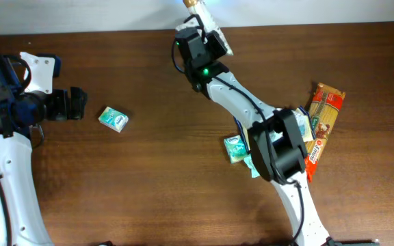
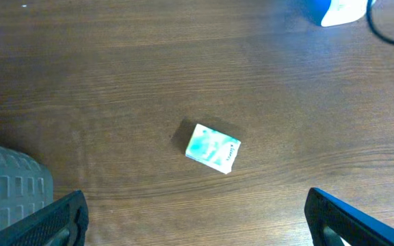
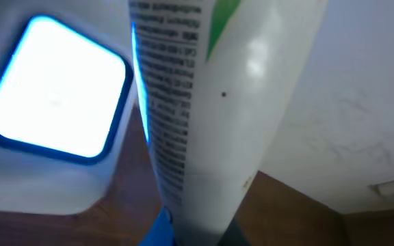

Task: Scan the item barcode
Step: 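Hold the white tube up to the scanner with the right gripper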

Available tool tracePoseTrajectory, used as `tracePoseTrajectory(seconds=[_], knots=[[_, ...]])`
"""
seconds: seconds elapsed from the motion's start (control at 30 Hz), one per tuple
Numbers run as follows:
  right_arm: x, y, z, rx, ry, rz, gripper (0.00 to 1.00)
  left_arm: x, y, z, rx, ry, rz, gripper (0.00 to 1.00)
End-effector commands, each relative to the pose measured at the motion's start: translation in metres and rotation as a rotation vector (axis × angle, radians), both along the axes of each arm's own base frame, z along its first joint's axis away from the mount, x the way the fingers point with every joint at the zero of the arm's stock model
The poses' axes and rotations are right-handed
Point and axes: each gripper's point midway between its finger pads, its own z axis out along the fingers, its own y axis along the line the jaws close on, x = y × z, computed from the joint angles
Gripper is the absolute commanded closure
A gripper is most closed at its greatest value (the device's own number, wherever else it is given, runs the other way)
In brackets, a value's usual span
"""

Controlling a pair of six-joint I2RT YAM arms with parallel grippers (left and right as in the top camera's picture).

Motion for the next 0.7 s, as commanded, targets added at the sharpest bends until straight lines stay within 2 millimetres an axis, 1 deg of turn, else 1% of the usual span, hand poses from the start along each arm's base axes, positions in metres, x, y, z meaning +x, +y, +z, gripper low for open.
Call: tracePoseTrajectory(seconds=[0.0,0.1,0.17,0.33,0.37,0.47,0.57,0.63,0.67], knots=[[0.007,-0.020,0.008,-0.065,-0.018,-0.049,0.96,0.001,-0.003,0.001,-0.003,-0.006,-0.020,0.01],[0.009,-0.029,-0.003,-0.075,0.002,-0.063,0.96,0.001,-0.003,0.001,-0.003,-0.006,-0.020,0.01],[0.008,-0.030,-0.007,-0.083,0.021,-0.059,0.96,0.001,-0.003,0.001,-0.003,-0.006,-0.021,0.01],[0.008,-0.029,-0.007,-0.081,0.023,-0.053,0.96,0.001,-0.003,0.001,-0.003,-0.006,-0.020,0.01],[0.008,-0.027,-0.009,-0.076,0.029,-0.040,0.96,0.001,-0.003,0.001,-0.003,-0.006,-0.020,0.01],[0.007,-0.013,-0.022,-0.049,0.089,0.044,0.96,0.001,-0.003,0.001,-0.003,-0.006,-0.020,0.01],[0.007,-0.012,-0.024,-0.049,0.097,0.051,0.96,0.001,-0.003,0.001,-0.003,-0.006,-0.020,0.01],[0.005,-0.022,-0.021,-0.075,0.087,0.004,0.96,0.001,-0.003,0.001,-0.003,-0.006,-0.021,0.01],[0.003,-0.034,-0.020,-0.117,0.071,-0.066,0.96,0.001,-0.003,0.001,-0.003,-0.006,-0.020,0.01]])
